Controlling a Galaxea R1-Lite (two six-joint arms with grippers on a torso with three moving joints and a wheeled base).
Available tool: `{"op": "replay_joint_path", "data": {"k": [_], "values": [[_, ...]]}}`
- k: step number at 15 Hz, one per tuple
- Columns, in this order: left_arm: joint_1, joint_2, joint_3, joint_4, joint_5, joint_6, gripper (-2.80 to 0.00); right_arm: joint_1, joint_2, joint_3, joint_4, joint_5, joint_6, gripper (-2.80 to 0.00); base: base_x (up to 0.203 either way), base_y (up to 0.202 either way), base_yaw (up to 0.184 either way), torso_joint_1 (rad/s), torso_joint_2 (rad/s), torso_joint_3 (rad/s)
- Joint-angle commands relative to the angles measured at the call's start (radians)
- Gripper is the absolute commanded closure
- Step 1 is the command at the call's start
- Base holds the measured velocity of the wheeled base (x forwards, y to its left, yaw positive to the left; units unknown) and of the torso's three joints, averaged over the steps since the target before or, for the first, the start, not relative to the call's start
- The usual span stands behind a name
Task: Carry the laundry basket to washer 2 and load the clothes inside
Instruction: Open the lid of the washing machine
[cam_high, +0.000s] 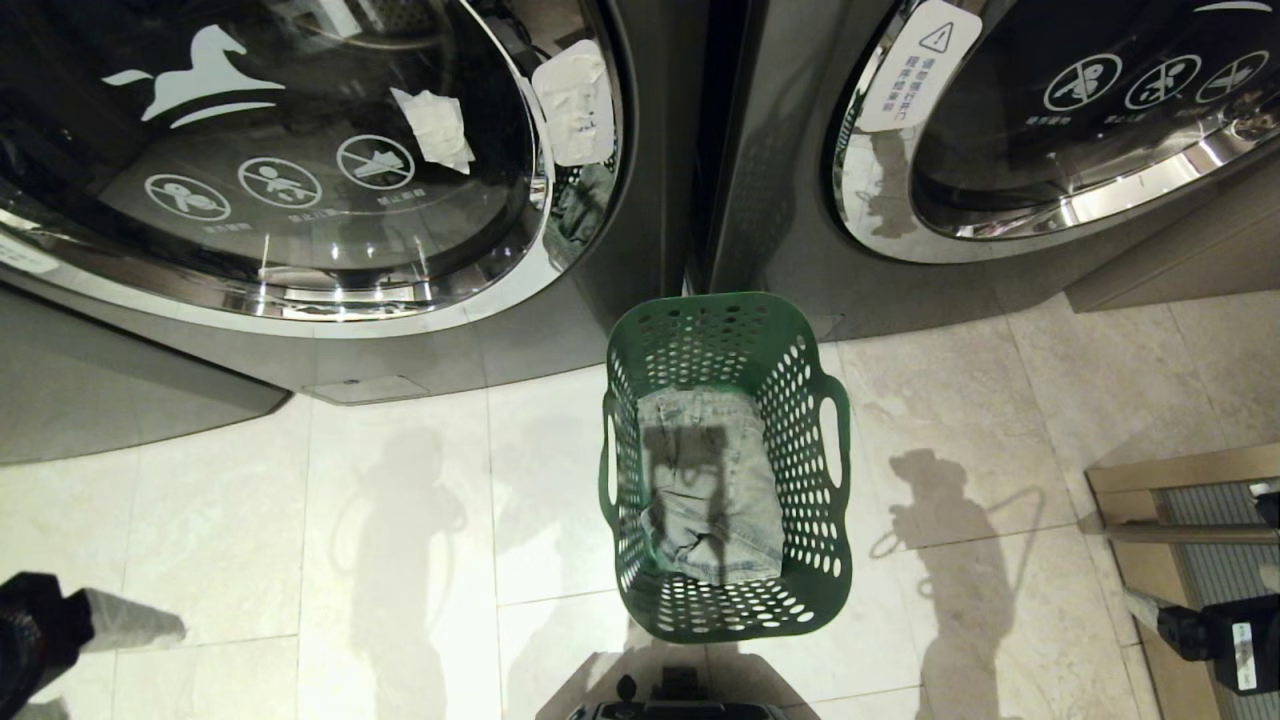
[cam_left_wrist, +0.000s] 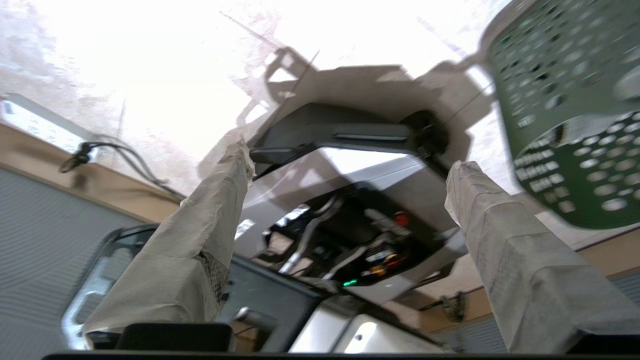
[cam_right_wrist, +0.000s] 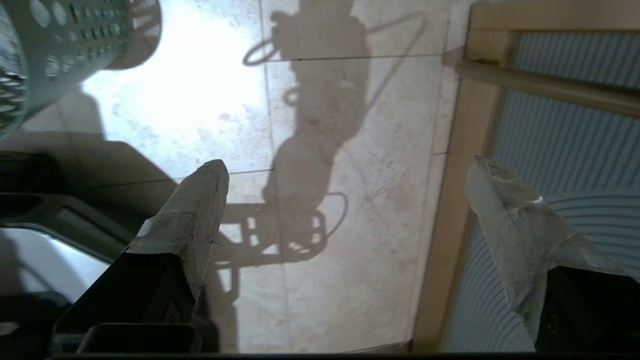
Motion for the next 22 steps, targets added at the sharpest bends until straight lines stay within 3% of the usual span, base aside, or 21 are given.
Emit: {"op": "replay_joint_path", "data": {"k": [1,2,3,5,7,8,13,17,19,22], "values": [[0.018,-0.049,0.067,0.000,-0.001,0.094,-2.80,-0.022,0.012,0.043,-0.035,0.027,-0.066,-2.80,0.000,0.000,0.000,0.000,0.00,0.000],[0.019,-0.072,0.105,-0.005,-0.003,0.156,-2.80,-0.021,0.011,0.048,-0.040,0.051,-0.074,-2.80,0.000,0.000,0.000,0.000,0.00,0.000],[0.019,-0.098,0.127,-0.014,-0.005,0.173,-2.80,-0.021,0.011,0.042,-0.044,0.054,-0.072,-2.80,0.000,0.000,0.000,0.000,0.00,0.000],[0.023,-0.146,0.175,-0.041,-0.007,0.180,-2.80,-0.020,0.012,0.058,-0.094,0.062,-0.065,-2.80,0.000,0.000,0.000,0.000,0.00,0.000],[0.024,-0.171,0.213,-0.062,-0.019,0.190,-2.80,-0.021,0.012,0.094,-0.149,0.143,-0.062,-2.80,0.000,0.000,0.000,0.000,0.00,0.000],[0.024,-0.169,0.211,-0.064,-0.033,0.191,0.00,-0.021,0.013,0.114,-0.192,0.167,-0.065,0.00,0.000,0.000,0.000,0.000,0.00,0.000],[0.016,-0.193,0.243,-0.062,-0.062,0.192,0.00,-0.021,-0.011,0.164,-0.203,0.172,-0.007,0.00,0.000,0.000,0.000,0.000,0.00,0.000],[-0.004,-0.275,0.423,-0.073,-0.092,0.280,0.00,-0.003,-0.120,0.312,-0.173,0.211,0.040,0.00,0.000,0.000,0.000,0.000,0.00,0.000],[-0.007,-0.328,0.558,-0.152,-0.094,0.357,0.00,-0.001,-0.240,0.316,-0.030,0.247,0.057,0.00,0.000,0.000,0.000,0.000,0.00,0.000],[-0.009,-0.378,0.635,-0.298,-0.093,0.427,0.00,0.001,-0.467,0.277,0.263,0.314,0.067,0.00,0.000,0.000,0.000,0.000,0.00,0.000]]}}
